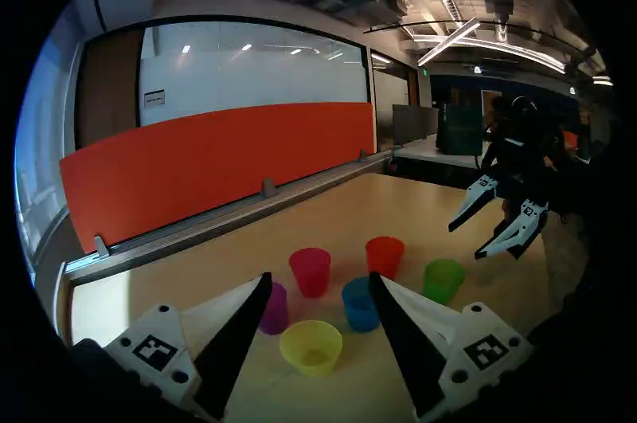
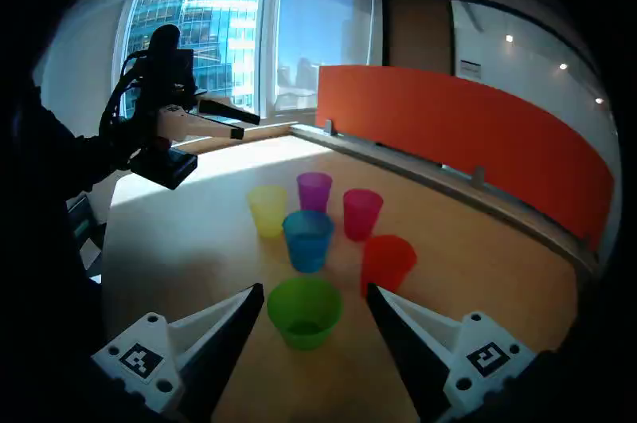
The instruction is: Pour water
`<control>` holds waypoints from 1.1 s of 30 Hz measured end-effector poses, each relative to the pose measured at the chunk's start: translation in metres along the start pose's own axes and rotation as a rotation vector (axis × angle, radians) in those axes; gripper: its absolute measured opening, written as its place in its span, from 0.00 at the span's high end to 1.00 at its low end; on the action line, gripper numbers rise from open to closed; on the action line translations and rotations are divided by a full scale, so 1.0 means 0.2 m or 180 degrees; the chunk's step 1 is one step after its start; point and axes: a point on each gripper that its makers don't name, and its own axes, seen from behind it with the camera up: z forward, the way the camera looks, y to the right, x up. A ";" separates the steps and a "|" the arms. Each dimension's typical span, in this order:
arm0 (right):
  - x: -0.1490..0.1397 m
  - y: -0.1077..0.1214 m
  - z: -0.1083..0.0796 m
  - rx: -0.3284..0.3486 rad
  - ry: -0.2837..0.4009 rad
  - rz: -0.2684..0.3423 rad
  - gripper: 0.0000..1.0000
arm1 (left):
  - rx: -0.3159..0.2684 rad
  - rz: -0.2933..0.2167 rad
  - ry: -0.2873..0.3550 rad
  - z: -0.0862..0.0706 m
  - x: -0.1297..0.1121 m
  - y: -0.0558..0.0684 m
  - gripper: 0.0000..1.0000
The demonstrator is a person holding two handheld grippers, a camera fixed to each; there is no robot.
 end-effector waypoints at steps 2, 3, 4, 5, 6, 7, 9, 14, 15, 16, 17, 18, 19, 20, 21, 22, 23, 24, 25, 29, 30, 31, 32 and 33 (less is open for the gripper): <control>-0.02 -0.01 0.01 0.0023 -0.0023 0.0014 0.00 | -0.0016 0.0007 -0.0018 0.01 -0.01 0.01 0.10; -0.03 -0.02 0.02 0.0032 -0.0033 0.0019 0.00 | -0.0025 0.0009 -0.0026 0.02 -0.02 0.01 0.10; -0.04 -0.02 0.02 0.0041 -0.0043 0.0023 0.00 | -0.0037 0.0010 -0.0036 0.02 -0.02 0.02 0.10; -0.05 -0.03 0.03 0.0049 -0.0053 0.0026 0.00 | -0.0047 0.0011 -0.0045 0.03 -0.03 0.02 0.10; -0.06 -0.03 0.03 0.0057 -0.0063 0.0028 0.00 | -0.0052 0.0014 -0.0053 0.03 -0.03 0.02 0.10; -0.07 -0.04 0.04 0.0066 -0.0076 0.0031 0.00 | -0.0055 0.0019 -0.0062 0.04 -0.04 0.03 0.10; -0.09 -0.04 0.05 0.0084 -0.0097 0.0033 0.00 | -0.0062 0.0028 -0.0078 0.05 -0.05 0.03 0.10; -0.15 -0.06 0.07 0.0124 -0.0157 0.0033 0.00 | -0.0089 0.0040 -0.0109 0.07 -0.07 0.04 0.10; -0.16 -0.06 0.08 0.0123 -0.0171 0.0032 0.00 | -0.0093 0.0038 -0.0112 0.08 -0.07 0.04 0.10; -0.18 -0.06 0.08 0.0118 -0.0185 0.0029 0.00 | -0.0096 0.0035 -0.0114 0.08 -0.07 0.04 0.10; -0.19 -0.05 0.09 0.0114 -0.0198 0.0027 0.00 | -0.0100 0.0032 -0.0115 0.08 -0.07 0.04 0.10; -0.20 -0.05 0.09 0.0112 -0.0212 0.0025 0.00 | -0.0103 0.0032 -0.0118 0.09 -0.07 0.04 0.10; -0.21 -0.05 0.10 0.0112 -0.0227 0.0023 0.00 | -0.0108 0.0034 -0.0123 0.09 -0.07 0.04 0.10; -0.22 -0.05 0.11 0.0113 -0.0241 0.0021 0.00 | -0.0112 0.0035 -0.0127 0.10 -0.07 0.04 0.10; -0.23 -0.05 0.12 0.0112 -0.0252 0.0020 0.00 | -0.0116 0.0040 -0.0133 0.10 -0.07 0.04 0.10; -0.24 -0.05 0.13 0.0111 -0.0264 0.0019 0.00 | -0.0120 0.0047 -0.0141 0.11 -0.08 0.04 0.10; -0.25 -0.05 0.14 0.0109 -0.0274 0.0019 0.00 | -0.0124 0.0054 -0.0148 0.11 -0.08 0.04 0.10; -0.26 -0.04 0.15 0.0108 -0.0280 0.0021 0.00 | -0.0129 0.0060 -0.0157 0.12 -0.08 0.05 0.10; -0.26 -0.04 0.16 0.0105 -0.0285 0.0025 0.00 | -0.0135 0.0068 -0.0167 0.12 -0.09 0.05 0.10; -0.27 -0.04 0.20 0.0125 -0.0290 0.0054 0.00 | -0.0172 0.0091 -0.0206 0.14 -0.11 0.07 0.10; -0.28 -0.04 0.21 0.0130 -0.0290 0.0060 0.00 | -0.0181 0.0096 -0.0219 0.15 -0.12 0.08 0.10; -0.28 -0.04 0.22 0.0134 -0.0291 0.0065 0.00 | -0.0191 0.0102 -0.0235 0.16 -0.13 0.08 0.10; -0.28 -0.04 0.23 0.0137 -0.0292 0.0069 0.00 | -0.0200 0.0108 -0.0249 0.16 -0.13 0.09 0.10; -0.28 -0.04 0.24 0.0141 -0.0293 0.0072 0.00 | -0.0206 0.0114 -0.0261 0.17 -0.14 0.09 0.10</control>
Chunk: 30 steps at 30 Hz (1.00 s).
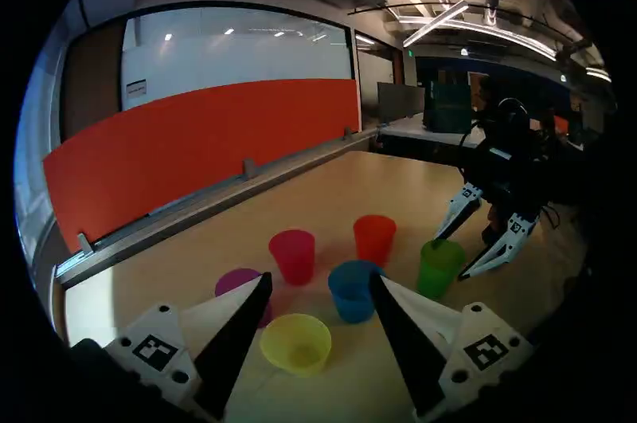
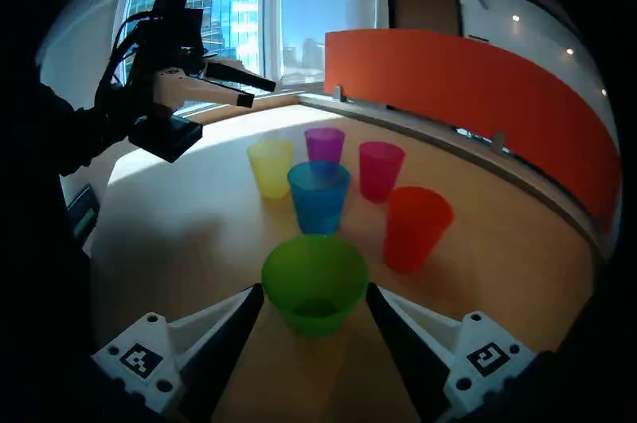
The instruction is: Pour water
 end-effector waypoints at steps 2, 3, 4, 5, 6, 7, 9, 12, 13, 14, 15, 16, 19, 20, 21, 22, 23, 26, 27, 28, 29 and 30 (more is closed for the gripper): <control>0.00 0.00 0.02 0.0008 -0.0003 0.0003 0.00 | -0.0007 0.0014 -0.0022 0.01 -0.01 0.01 0.10; 0.00 0.00 0.03 0.0015 -0.0006 0.0007 0.00 | -0.0011 0.0018 -0.0032 0.02 -0.01 0.01 0.10; 0.00 0.00 0.04 0.0026 -0.0010 0.0013 0.00 | -0.0015 0.0021 -0.0043 0.02 -0.02 0.01 0.10; 0.00 0.00 0.04 0.0037 -0.0014 0.0019 0.00 | -0.0018 0.0024 -0.0053 0.03 -0.02 0.01 0.10; 0.00 -0.01 0.05 0.0046 -0.0014 0.0023 0.00 | -0.0025 0.0026 -0.0062 0.04 -0.03 0.02 0.10; 0.00 -0.01 0.06 0.0057 -0.0011 0.0028 0.00 | -0.0035 0.0027 -0.0072 0.04 -0.03 0.02 0.10; 0.00 -0.01 0.07 0.0071 -0.0005 0.0036 0.00 | -0.0052 0.0029 -0.0089 0.05 -0.04 0.03 0.10; 0.00 -0.01 0.08 0.0074 0.0007 0.0043 0.01 | -0.0073 0.0036 -0.0113 0.07 -0.05 0.05 0.10; 0.01 -0.01 0.08 0.0069 0.0014 0.0040 0.03 | -0.0082 0.0039 -0.0122 0.07 -0.06 0.05 0.10; 0.01 -0.01 0.08 0.0064 0.0019 0.0037 0.05 | -0.0089 0.0041 -0.0130 0.08 -0.06 0.06 0.10; 0.01 -0.01 0.08 0.0065 0.0021 0.0038 0.07 | -0.0096 0.0044 -0.0136 0.08 -0.06 0.06 0.10; 0.01 -0.01 0.08 0.0068 0.0019 0.0044 0.08 | -0.0105 0.0047 -0.0142 0.09 -0.06 0.06 0.10; 0.01 -0.01 0.08 0.0082 0.0009 0.0061 0.08 | -0.0128 0.0050 -0.0168 0.10 -0.08 0.07 0.10; 0.01 -0.01 0.08 0.0088 0.0004 0.0067 0.09 | -0.0136 0.0050 -0.0179 0.10 -0.08 0.07 0.10; 0.01 -0.01 0.08 0.0089 -0.0001 0.0068 0.09 | -0.0144 0.0050 -0.0193 0.10 -0.09 0.08 0.10; 0.01 -0.01 0.08 0.0087 -0.0007 0.0064 0.09 | -0.0153 0.0050 -0.0212 0.11 -0.09 0.08 0.10; 0.01 -0.01 0.07 0.0086 -0.0012 0.0060 0.09 | -0.0162 0.0049 -0.0228 0.11 -0.10 0.08 0.10; 0.03 -0.01 0.06 0.0089 0.0003 0.0050 0.08 | -0.0188 0.0037 -0.0288 0.13 -0.13 0.08 0.10; 0.04 -0.01 0.05 0.0087 0.0011 0.0048 0.09 | -0.0200 0.0030 -0.0309 0.14 -0.14 0.09 0.10; 0.05 -0.01 0.05 0.0084 0.0020 0.0046 0.09 | -0.0216 0.0022 -0.0334 0.14 -0.15 0.09 0.10; 0.06 0.00 0.04 0.0081 0.0029 0.0044 0.09 | -0.0231 0.0015 -0.0357 0.15 -0.16 0.10 0.10; 0.07 0.00 0.03 0.0073 0.0038 0.0039 0.09 | -0.0248 0.0008 -0.0381 0.15 -0.17 0.10 0.10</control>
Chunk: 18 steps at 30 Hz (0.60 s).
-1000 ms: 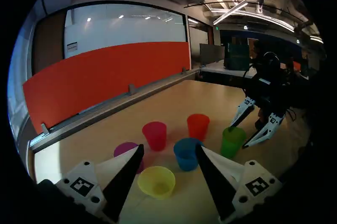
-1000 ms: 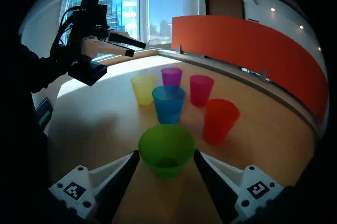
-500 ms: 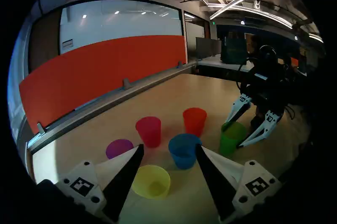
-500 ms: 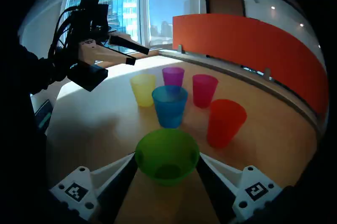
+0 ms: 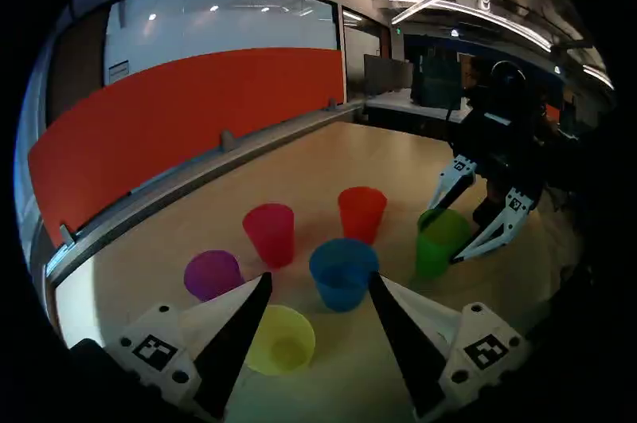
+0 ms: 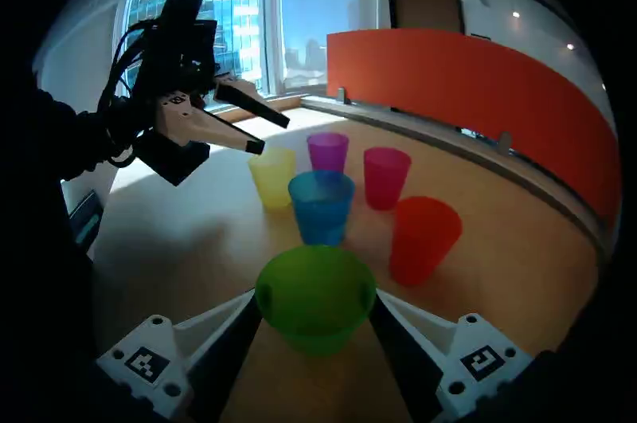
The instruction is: Pour water
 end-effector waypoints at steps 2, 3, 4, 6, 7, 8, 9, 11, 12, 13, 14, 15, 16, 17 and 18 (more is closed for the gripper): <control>0.02 0.01 -0.01 -0.0021 0.0020 -0.0015 0.09 | -0.0042 -0.0015 -0.0055 0.02 -0.02 0.01 0.10; 0.03 0.02 -0.02 -0.0032 0.0031 -0.0022 0.09 | -0.0064 -0.0020 -0.0084 0.03 -0.03 0.02 0.10; 0.04 0.02 -0.03 -0.0045 0.0045 -0.0030 0.09 | -0.0088 -0.0023 -0.0118 0.03 -0.04 0.03 0.10; 0.06 0.03 -0.04 -0.0066 0.0070 -0.0042 0.09 | -0.0130 -0.0026 -0.0178 0.05 -0.06 0.05 0.10; 0.08 0.04 -0.05 -0.0074 0.0085 -0.0048 0.09 | -0.0152 -0.0024 -0.0212 0.06 -0.07 0.06 0.10; 0.09 0.04 -0.06 -0.0081 0.0098 -0.0053 0.09 | -0.0171 -0.0023 -0.0241 0.07 -0.08 0.06 0.10; 0.09 0.04 -0.06 -0.0085 0.0109 -0.0057 0.09 | -0.0183 -0.0019 -0.0267 0.08 -0.09 0.07 0.10; 0.11 0.05 -0.07 -0.0090 0.0130 -0.0064 0.09 | -0.0199 -0.0005 -0.0318 0.11 -0.11 0.08 0.10; 0.12 0.05 -0.08 -0.0093 0.0139 -0.0068 0.09 | -0.0203 0.0001 -0.0344 0.12 -0.12 0.08 0.10; 0.12 0.05 -0.08 -0.0097 0.0147 -0.0072 0.09 | -0.0204 0.0007 -0.0375 0.13 -0.13 0.08 0.10; 0.13 0.05 -0.08 -0.0101 0.0154 -0.0076 0.09 | -0.0205 0.0013 -0.0402 0.14 -0.14 0.08 0.10; 0.13 0.06 -0.09 -0.0104 0.0159 -0.0082 0.09 | -0.0204 0.0015 -0.0427 0.15 -0.15 0.08 0.10; 0.13 0.06 -0.09 -0.0106 0.0162 -0.0088 0.09 | -0.0201 0.0016 -0.0452 0.16 -0.16 0.08 0.10; 0.13 0.06 -0.09 -0.0109 0.0165 -0.0095 0.09 | -0.0199 0.0016 -0.0475 0.17 -0.16 0.08 0.10; 0.13 0.06 -0.10 -0.0111 0.0166 -0.0101 0.09 | -0.0202 0.0017 -0.0493 0.18 -0.17 0.08 0.10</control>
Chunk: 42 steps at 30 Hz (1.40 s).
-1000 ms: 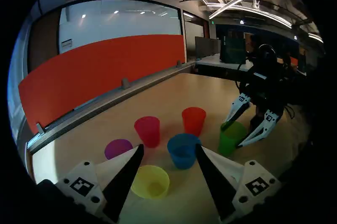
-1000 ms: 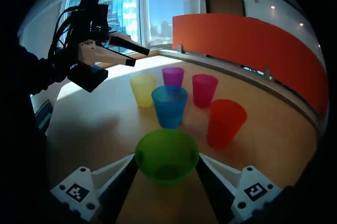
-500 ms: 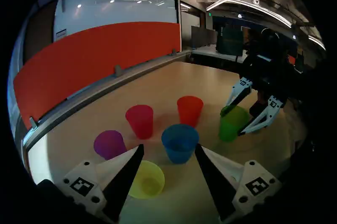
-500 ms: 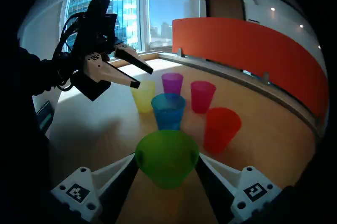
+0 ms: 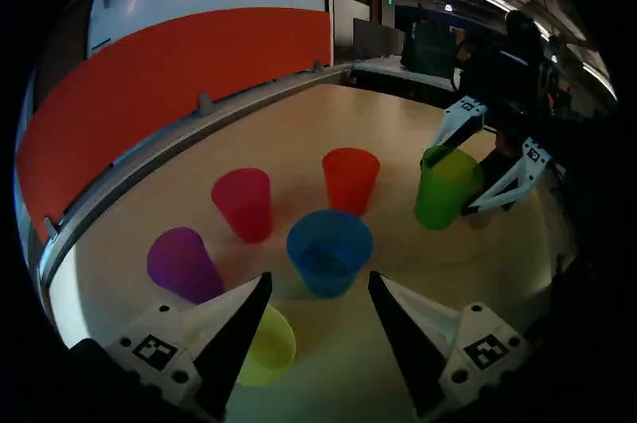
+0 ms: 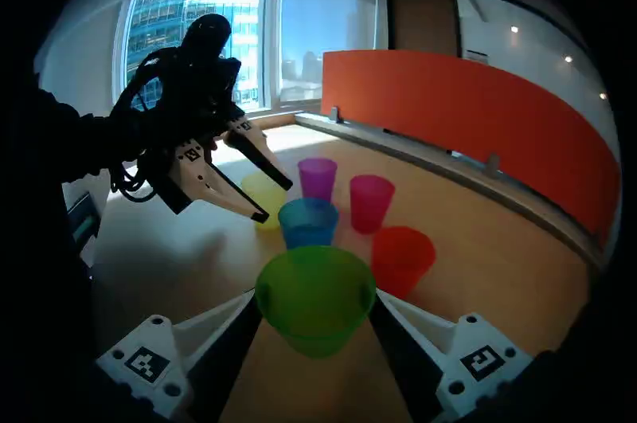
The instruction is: Pour water
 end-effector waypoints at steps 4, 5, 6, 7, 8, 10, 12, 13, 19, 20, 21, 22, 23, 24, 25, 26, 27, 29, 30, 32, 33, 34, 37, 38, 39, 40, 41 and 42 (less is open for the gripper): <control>0.00 0.01 -0.01 -0.0006 0.0004 -0.0024 0.09 | -0.0021 0.0013 -0.0046 0.04 0.00 0.01 0.10; 0.01 0.01 -0.01 -0.0007 0.0007 -0.0028 0.09 | -0.0024 0.0018 -0.0052 0.04 0.01 0.01 0.10; 0.01 0.01 -0.01 -0.0009 0.0010 -0.0029 0.09 | -0.0028 0.0025 -0.0058 0.05 0.01 0.01 0.10; 0.01 0.01 -0.02 -0.0014 0.0015 -0.0028 0.09 | -0.0033 0.0034 -0.0066 0.06 0.01 0.02 0.10; 0.02 0.02 -0.02 -0.0017 0.0020 -0.0027 0.09 | -0.0036 0.0041 -0.0073 0.07 0.01 0.02 0.10; 0.02 0.02 -0.02 -0.0023 0.0026 -0.0026 0.09 | -0.0046 0.0057 -0.0097 0.09 0.01 0.02 0.10; 0.02 0.03 -0.03 -0.0029 0.0032 -0.0026 0.09 | -0.0053 0.0069 -0.0119 0.11 0.01 0.03 0.10; 0.02 0.03 -0.03 -0.0036 0.0034 -0.0028 0.09 | -0.0054 0.0072 -0.0130 0.12 0.01 0.03 0.10; 0.02 0.04 -0.05 -0.0052 0.0044 -0.0027 0.09 | -0.0071 0.0046 -0.0137 0.18 0.02 0.04 0.10; 0.02 0.04 -0.06 -0.0053 0.0046 -0.0025 0.09 | -0.0073 0.0037 -0.0134 0.19 0.03 0.05 0.10; 0.02 0.04 -0.06 -0.0055 0.0047 -0.0025 0.09 | -0.0071 0.0029 -0.0130 0.20 0.03 0.05 0.10; 0.02 0.04 -0.06 -0.0059 0.0049 -0.0026 0.09 | -0.0067 0.0022 -0.0126 0.21 0.03 0.05 0.10; 0.02 0.04 -0.06 -0.0062 0.0051 -0.0027 0.09 | -0.0063 0.0016 -0.0122 0.21 0.03 0.04 0.10; 0.02 0.04 -0.07 -0.0064 0.0053 -0.0028 0.09 | -0.0060 0.0013 -0.0121 0.22 0.03 0.04 0.10; 0.03 0.04 -0.07 -0.0066 0.0055 -0.0029 0.09 | -0.0056 0.0010 -0.0122 0.22 0.03 0.04 0.10; 0.03 0.04 -0.07 -0.0068 0.0058 -0.0030 0.09 | -0.0053 0.0008 -0.0122 0.23 0.03 0.04 0.10; 0.03 0.04 -0.07 -0.0068 0.0060 -0.0029 0.09 | -0.0048 0.0009 -0.0121 0.23 0.03 0.04 0.10; 0.03 0.04 -0.07 -0.0066 0.0065 -0.0026 0.09 | -0.0036 0.0014 -0.0118 0.24 0.03 0.04 0.09; 0.03 0.04 -0.07 -0.0065 0.0067 -0.0026 0.09 | -0.0034 0.0014 -0.0119 0.24 0.03 0.04 0.08; 0.03 0.04 -0.07 -0.0063 0.0067 -0.0027 0.09 | -0.0032 0.0008 -0.0124 0.25 0.03 0.05 0.03; 0.03 0.04 -0.07 -0.0063 0.0068 -0.0030 0.09 | -0.0025 0.0004 -0.0121 0.25 0.03 0.05 0.03; 0.03 0.03 -0.08 -0.0062 0.0068 -0.0033 0.09 | -0.0013 -0.0004 -0.0114 0.26 0.03 0.05 0.03; 0.03 0.03 -0.08 -0.0060 0.0069 -0.0042 0.09 | 0.0022 -0.0034 -0.0077 0.27 0.04 0.04 0.05; 0.04 0.03 -0.08 -0.0059 0.0069 -0.0045 0.09 | 0.0033 -0.0046 -0.0062 0.27 0.04 0.04 0.07; 0.04 0.03 -0.08 -0.0059 0.0069 -0.0046 0.09 | 0.0036 -0.0063 -0.0050 0.27 0.05 0.04 0.09; 0.04 0.03 -0.08 -0.0060 0.0069 -0.0047 0.09 | 0.0034 -0.0085 -0.0040 0.27 0.05 0.04 0.10; 0.04 0.03 -0.08 -0.0061 0.0068 -0.0047 0.09 | 0.0031 -0.0105 -0.0031 0.27 0.05 0.04 0.11; 0.04 0.03 -0.08 -0.0061 0.0069 -0.0048 0.09 | 0.0032 -0.0121 -0.0023 0.27 0.05 0.04 0.11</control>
